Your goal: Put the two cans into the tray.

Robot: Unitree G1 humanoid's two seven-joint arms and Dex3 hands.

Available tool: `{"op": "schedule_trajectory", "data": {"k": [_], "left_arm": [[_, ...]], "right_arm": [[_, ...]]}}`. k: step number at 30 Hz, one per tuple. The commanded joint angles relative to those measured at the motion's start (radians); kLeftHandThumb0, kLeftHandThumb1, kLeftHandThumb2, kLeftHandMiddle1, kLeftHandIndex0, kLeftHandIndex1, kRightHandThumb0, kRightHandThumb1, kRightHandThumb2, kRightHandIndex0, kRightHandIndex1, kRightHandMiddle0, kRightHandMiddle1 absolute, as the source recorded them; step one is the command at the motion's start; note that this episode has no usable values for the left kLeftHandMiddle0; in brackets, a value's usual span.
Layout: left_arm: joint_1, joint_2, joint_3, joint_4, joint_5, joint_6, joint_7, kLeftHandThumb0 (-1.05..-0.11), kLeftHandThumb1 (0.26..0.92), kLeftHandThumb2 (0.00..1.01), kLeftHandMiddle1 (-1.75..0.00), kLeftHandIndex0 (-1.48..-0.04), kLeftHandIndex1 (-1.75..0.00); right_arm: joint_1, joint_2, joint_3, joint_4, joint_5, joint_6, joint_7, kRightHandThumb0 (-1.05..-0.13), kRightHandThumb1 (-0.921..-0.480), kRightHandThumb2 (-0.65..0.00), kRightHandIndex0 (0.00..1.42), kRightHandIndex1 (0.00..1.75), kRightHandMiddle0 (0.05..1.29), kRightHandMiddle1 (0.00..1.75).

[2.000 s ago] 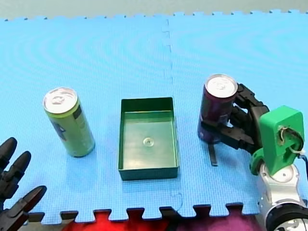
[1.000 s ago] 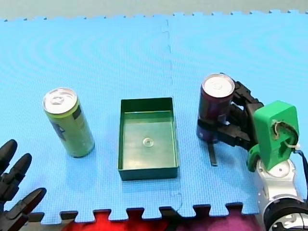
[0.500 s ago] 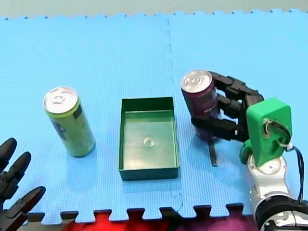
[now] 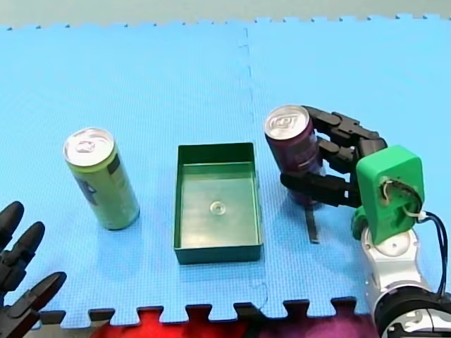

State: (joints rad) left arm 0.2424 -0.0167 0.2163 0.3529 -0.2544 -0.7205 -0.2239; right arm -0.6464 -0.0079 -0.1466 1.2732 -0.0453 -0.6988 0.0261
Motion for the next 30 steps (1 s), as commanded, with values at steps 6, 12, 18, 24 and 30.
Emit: {"op": "schedule_trajectory", "data": {"k": [6,12,18,24,30], "left_arm": [[-0.003,0.005,0.005,0.011,-0.001,-0.007,-0.001,-1.048,0.806,0.0,0.0,-0.5,0.0],[-0.007,0.006,0.007,0.025,-0.007,-0.015,-0.008,-1.048,0.805,0.0,0.0,-0.5,0.0],[-0.009,0.001,0.008,0.032,-0.008,-0.02,-0.011,-1.048,0.803,0.0,0.0,-0.5,0.0],[-0.014,0.0,0.008,0.042,-0.017,-0.022,-0.018,-1.048,0.8,0.0,0.0,-0.5,0.0],[-0.017,-0.001,0.009,0.047,-0.019,-0.023,-0.022,-1.048,0.794,0.0,0.0,-0.5,0.0]], "right_arm": [[-0.001,-0.007,-0.016,-0.008,0.025,0.01,0.011,-0.321,-0.773,-0.002,1.39,0.01,1.26,0.0],[-0.028,0.047,-0.169,-0.045,0.271,0.104,0.284,-0.319,-0.776,-0.002,1.38,0.0,1.25,0.0],[-0.041,0.081,-0.186,-0.141,0.36,0.175,0.377,-0.317,-0.778,-0.001,1.37,0.0,1.24,0.0],[-0.03,0.086,-0.179,-0.196,0.381,0.213,0.406,-0.319,-0.779,-0.001,1.36,0.0,1.24,0.0],[-0.02,0.101,-0.167,-0.244,0.379,0.225,0.402,-0.319,-0.78,-0.001,1.36,0.0,1.23,0.0]]}}
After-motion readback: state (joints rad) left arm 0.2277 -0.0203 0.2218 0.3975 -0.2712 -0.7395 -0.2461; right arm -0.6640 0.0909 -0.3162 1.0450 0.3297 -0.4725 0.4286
